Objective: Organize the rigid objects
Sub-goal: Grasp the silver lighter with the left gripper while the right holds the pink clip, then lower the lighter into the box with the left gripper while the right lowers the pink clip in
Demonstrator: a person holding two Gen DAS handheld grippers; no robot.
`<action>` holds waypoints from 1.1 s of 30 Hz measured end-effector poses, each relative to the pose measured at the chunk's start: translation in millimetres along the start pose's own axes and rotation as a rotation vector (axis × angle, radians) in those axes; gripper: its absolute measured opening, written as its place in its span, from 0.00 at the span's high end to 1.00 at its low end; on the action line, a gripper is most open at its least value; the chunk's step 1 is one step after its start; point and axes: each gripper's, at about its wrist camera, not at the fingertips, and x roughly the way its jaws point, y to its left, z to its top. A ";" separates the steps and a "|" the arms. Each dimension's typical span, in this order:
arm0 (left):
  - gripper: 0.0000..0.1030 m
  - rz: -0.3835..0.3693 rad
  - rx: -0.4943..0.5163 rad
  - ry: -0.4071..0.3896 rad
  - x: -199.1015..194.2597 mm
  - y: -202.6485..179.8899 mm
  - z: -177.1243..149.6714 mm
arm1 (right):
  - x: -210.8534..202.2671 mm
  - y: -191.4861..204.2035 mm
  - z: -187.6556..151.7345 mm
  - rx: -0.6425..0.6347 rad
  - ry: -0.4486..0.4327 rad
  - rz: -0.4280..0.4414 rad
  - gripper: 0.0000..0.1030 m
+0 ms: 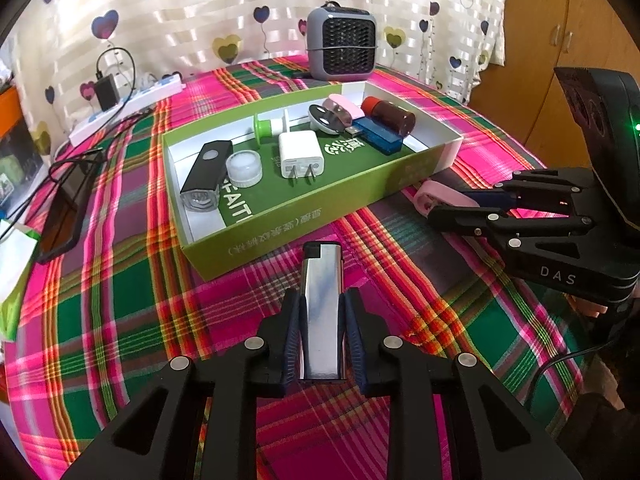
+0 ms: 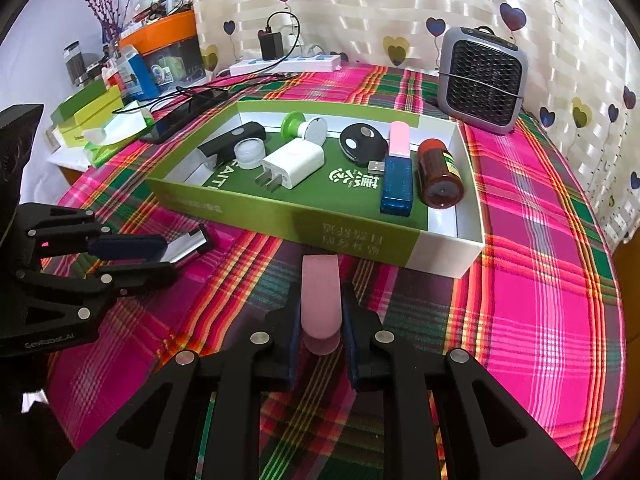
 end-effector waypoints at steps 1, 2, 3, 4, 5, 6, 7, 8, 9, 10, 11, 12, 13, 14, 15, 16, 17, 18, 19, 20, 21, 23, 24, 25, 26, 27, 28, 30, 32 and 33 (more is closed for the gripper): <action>0.79 -0.002 0.001 -0.002 -1.3 -0.5 -0.5 | -0.4 0.5 -0.1 0.001 -0.001 0.000 0.82; 0.79 0.000 0.000 -0.006 -2.9 -0.9 -0.9 | -1.1 0.5 -0.2 0.001 -0.002 0.000 0.82; 0.79 0.001 0.001 -0.008 -4.1 -1.2 -1.1 | -2.1 0.6 -0.6 0.003 -0.004 -0.001 0.82; 0.79 0.001 0.002 -0.010 -5.5 -1.2 -1.2 | -3.0 1.1 -0.8 0.006 -0.006 0.000 0.82; 0.79 0.003 0.002 -0.013 -6.7 -1.4 -1.0 | -4.1 1.2 -1.1 0.008 -0.008 0.000 0.82; 0.79 0.007 0.004 -0.016 -8.7 -2.0 -1.1 | -5.4 1.6 -1.4 0.010 -0.011 0.001 0.82; 0.79 0.008 0.006 -0.019 -10.1 -2.1 -1.1 | -6.6 2.0 -1.6 0.010 -0.013 0.001 0.82; 0.79 0.010 0.006 -0.023 -11.6 -2.2 -0.5 | -7.7 2.4 -1.8 0.010 -0.015 0.000 0.82; 0.79 0.010 0.006 -0.027 -13.6 -2.3 -0.3 | -8.9 2.6 -2.0 0.012 -0.016 -0.001 0.82; 0.79 0.011 0.006 -0.032 -15.7 -2.1 0.1 | -10.0 3.0 -2.0 0.014 -0.019 -0.001 0.82; 0.79 0.012 0.005 -0.037 -17.3 -1.9 0.5 | -11.6 3.0 -1.9 0.017 -0.023 -0.001 0.82; 0.79 0.013 0.003 -0.042 -19.5 -2.0 1.1 | -13.2 3.0 -1.8 0.019 -0.026 0.001 0.82; 0.79 0.013 0.002 -0.047 -21.7 -2.2 1.6 | -14.3 3.4 -1.6 0.021 -0.029 0.001 0.82; 0.79 0.014 0.002 -0.053 -24.0 -2.5 2.0 | -16.1 3.6 -1.3 0.024 -0.034 0.002 0.82; 0.79 0.013 0.002 -0.056 -25.5 -2.6 2.4 | -18.0 3.8 -0.8 0.025 -0.039 0.002 0.82; 0.79 0.015 0.001 -0.061 -27.5 -2.6 2.9 | -19.2 4.2 0.0 0.026 -0.042 0.002 0.82; 0.79 0.016 0.001 -0.066 -29.3 -2.4 3.5 | -21.1 4.4 0.9 0.027 -0.047 0.002 0.82; 0.79 0.017 0.001 -0.072 -31.3 -2.0 4.6 | -23.4 4.7 2.0 0.027 -0.053 0.002 0.82; 0.79 0.019 -0.001 -0.076 -33.0 -1.6 5.4 | -25.3 4.8 2.9 0.028 -0.059 0.002 0.82; 0.79 0.021 -0.002 -0.081 -34.4 -1.3 6.3 | -27.9 4.8 4.2 0.030 -0.066 0.007 0.82; 0.79 0.022 -0.003 -0.085 -35.5 -0.6 7.6 | -30.3 4.7 5.6 0.033 -0.072 0.011 0.82; 0.79 0.025 -0.008 -0.092 -37.3 1.0 10.1 | -33.2 5.4 8.0 0.033 -0.084 0.008 0.82; 0.79 0.025 -0.010 -0.096 -37.8 1.8 11.6 | -34.9 5.7 9.7 0.032 -0.091 0.006 0.82; 0.79 0.024 -0.013 -0.097 -37.7 2.6 12.5 | -35.8 6.1 11.0 0.033 -0.094 0.004 0.82; 0.79 0.025 -0.014 -0.099 -37.9 3.4 13.7 | -36.6 6.3 12.2 0.035 -0.098 0.004 0.82; 0.79 0.026 -0.014 -0.102 -38.0 4.2 15.2 | -37.3 6.0 13.3 0.036 -0.101 0.003 0.82; 0.79 0.027 -0.019 -0.104 -37.9 5.9 17.1 | -37.6 5.8 14.8 0.038 -0.103 0.001 0.82; 0.79 0.024 -0.030 -0.111 -37.8 9.2 20.2 | -38.0 5.4 18.2 0.040 -0.107 -0.004 0.82; 0.79 0.024 -0.041 -0.116 -36.6 12.7 23.8 | -38.0 4.1 21.6 0.042 -0.110 -0.009 0.82; 0.79 0.025 -0.046 -0.118 -36.0 14.1 25.8 | -37.8 2.5 24.5 0.049 -0.112 -0.010 0.82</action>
